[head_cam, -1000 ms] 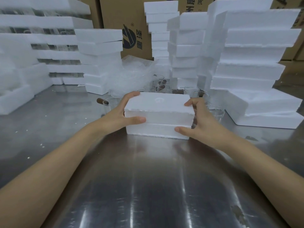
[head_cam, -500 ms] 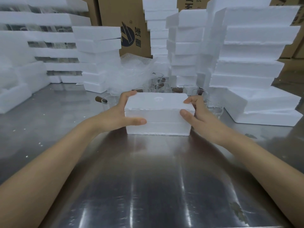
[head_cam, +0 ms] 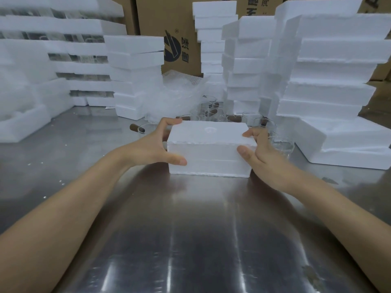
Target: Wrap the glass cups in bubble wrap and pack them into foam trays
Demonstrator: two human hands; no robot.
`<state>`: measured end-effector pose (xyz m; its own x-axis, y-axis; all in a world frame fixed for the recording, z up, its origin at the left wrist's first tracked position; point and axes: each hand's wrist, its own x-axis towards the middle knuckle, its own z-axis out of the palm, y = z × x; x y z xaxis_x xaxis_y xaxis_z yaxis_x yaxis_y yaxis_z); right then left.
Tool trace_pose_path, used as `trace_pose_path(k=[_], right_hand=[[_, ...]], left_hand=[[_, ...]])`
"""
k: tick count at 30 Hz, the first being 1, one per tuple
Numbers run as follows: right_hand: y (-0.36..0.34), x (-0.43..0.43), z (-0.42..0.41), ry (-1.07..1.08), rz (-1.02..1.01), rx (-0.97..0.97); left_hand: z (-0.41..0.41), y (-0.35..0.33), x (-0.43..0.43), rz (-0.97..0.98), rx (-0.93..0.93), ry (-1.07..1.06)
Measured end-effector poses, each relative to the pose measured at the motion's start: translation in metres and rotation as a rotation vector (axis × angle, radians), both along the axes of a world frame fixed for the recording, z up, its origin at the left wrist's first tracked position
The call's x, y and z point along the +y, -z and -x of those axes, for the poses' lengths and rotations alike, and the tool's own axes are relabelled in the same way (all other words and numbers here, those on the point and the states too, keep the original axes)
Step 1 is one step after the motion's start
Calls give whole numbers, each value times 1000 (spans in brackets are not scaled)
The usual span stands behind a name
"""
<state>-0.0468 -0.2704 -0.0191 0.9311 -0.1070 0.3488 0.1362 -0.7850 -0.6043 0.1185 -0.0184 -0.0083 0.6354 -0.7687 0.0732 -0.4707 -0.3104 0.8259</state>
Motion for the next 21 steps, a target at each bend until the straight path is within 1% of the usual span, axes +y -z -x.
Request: trace_pose_path(k=[5, 9, 13, 17, 21], right_hand=[[0, 0, 0, 7, 29, 20], [1, -1, 1, 3, -5, -9], [1, -2, 3, -8, -22, -28], [-1, -1, 5, -2, -18, -74], [-7, 2, 8, 26, -27, -176]], left_hand=[[-4, -1, 2, -40, -3, 17], [1, -2, 2, -72, -56, -35], [5, -3, 2, -63, -81, -46], [9, -5, 2, -50, -83, -51], [15, -13, 2, -28, -54, -48]])
